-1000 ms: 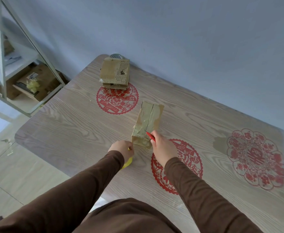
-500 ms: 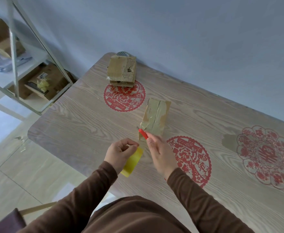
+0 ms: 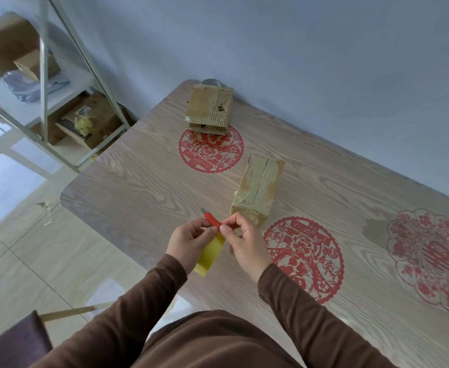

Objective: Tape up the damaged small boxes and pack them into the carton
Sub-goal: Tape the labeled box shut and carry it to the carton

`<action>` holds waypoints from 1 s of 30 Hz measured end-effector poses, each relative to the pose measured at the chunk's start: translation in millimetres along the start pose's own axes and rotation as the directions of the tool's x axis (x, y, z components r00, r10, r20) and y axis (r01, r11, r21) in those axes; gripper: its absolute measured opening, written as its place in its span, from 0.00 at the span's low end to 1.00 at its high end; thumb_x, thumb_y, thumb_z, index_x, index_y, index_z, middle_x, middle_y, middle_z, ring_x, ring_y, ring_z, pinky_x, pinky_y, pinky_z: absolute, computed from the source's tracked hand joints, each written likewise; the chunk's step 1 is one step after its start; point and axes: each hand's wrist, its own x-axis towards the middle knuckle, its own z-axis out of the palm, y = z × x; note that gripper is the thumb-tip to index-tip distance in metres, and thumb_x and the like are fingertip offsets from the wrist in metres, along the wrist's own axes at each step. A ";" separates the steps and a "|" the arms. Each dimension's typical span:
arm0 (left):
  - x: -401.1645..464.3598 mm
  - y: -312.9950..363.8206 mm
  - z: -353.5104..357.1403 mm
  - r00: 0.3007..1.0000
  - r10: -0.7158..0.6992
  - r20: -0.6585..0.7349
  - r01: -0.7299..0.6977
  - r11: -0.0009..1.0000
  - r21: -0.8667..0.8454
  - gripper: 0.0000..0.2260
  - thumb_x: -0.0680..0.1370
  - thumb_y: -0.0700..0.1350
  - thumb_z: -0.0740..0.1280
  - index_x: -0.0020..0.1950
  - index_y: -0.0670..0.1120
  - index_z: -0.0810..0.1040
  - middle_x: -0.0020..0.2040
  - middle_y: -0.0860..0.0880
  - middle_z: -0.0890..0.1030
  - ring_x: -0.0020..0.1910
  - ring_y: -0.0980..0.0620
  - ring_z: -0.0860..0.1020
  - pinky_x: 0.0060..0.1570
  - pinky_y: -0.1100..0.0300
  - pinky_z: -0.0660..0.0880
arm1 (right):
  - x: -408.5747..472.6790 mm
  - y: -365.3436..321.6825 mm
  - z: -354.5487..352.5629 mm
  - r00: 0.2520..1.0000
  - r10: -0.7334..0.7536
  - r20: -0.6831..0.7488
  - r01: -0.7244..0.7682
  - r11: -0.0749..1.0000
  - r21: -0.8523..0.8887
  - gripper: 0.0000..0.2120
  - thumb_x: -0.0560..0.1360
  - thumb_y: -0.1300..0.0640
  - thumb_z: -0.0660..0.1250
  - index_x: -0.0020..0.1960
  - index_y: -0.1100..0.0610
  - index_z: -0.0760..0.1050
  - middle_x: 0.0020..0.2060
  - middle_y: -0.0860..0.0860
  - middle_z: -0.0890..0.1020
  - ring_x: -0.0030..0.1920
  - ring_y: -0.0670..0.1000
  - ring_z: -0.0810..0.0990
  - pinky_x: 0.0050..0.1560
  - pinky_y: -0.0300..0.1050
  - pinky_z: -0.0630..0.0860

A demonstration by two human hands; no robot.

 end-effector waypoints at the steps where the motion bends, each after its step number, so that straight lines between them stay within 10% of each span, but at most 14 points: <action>1: 0.2 -1.8 -2.0 1.000 -0.011 0.009 0.012 0.999 -0.035 0.03 0.78 0.47 0.73 0.51 0.50 0.85 0.43 0.41 0.86 0.39 0.48 0.81 0.45 0.49 0.78 | -0.1 -2.5 1.4 0.996 0.086 0.036 -0.091 0.985 0.145 0.05 0.81 0.57 0.67 0.48 0.58 0.77 0.35 0.45 0.78 0.30 0.44 0.72 0.31 0.38 0.69; 7: 3.6 -7.4 -10.6 0.996 -0.089 -0.001 0.086 0.972 -0.220 0.07 0.79 0.40 0.69 0.55 0.39 0.79 0.43 0.48 0.84 0.41 0.54 0.81 0.43 0.62 0.78 | 7.3 -5.9 17.5 0.943 0.259 0.208 -0.318 0.886 0.338 0.05 0.81 0.60 0.65 0.55 0.60 0.78 0.30 0.46 0.73 0.26 0.45 0.65 0.24 0.36 0.59; 12: 8.8 -21.8 -23.8 0.978 -0.166 -0.130 0.139 0.972 -0.189 0.07 0.76 0.40 0.74 0.51 0.40 0.79 0.42 0.45 0.84 0.43 0.45 0.82 0.48 0.50 0.80 | 13.8 -2.5 45.7 0.932 0.282 0.228 -0.340 0.898 0.278 0.13 0.82 0.59 0.64 0.66 0.53 0.68 0.45 0.53 0.74 0.28 0.45 0.71 0.25 0.38 0.67; 18: 42.9 -23.9 -58.6 0.917 -0.136 -0.375 0.231 0.948 0.220 0.30 0.72 0.54 0.78 0.70 0.54 0.69 0.51 0.50 0.79 0.49 0.50 0.80 0.51 0.55 0.78 | 24.4 20.9 52.9 0.938 0.284 0.198 -0.308 0.945 0.108 0.25 0.83 0.55 0.62 0.78 0.48 0.58 0.71 0.47 0.65 0.67 0.50 0.71 0.68 0.49 0.72; 23: 79.5 -35.4 -74.1 0.917 -0.027 -0.398 0.243 0.829 0.504 0.44 0.73 0.58 0.75 0.80 0.58 0.51 0.59 0.46 0.81 0.56 0.42 0.80 0.60 0.43 0.76 | 16.5 43.4 40.4 0.902 0.394 0.177 -0.425 0.885 0.190 0.19 0.82 0.59 0.63 0.72 0.50 0.65 0.65 0.49 0.70 0.48 0.50 0.79 0.45 0.43 0.81; 30: 95.6 -48.4 -49.5 0.895 -0.016 -0.445 0.296 0.770 0.566 0.43 0.75 0.59 0.72 0.81 0.55 0.49 0.62 0.43 0.82 0.64 0.44 0.78 0.72 0.46 0.61 | -0.6 57.4 24.5 0.876 0.459 0.147 -0.481 0.850 0.214 0.12 0.83 0.60 0.62 0.65 0.52 0.70 0.58 0.50 0.74 0.42 0.48 0.80 0.41 0.42 0.78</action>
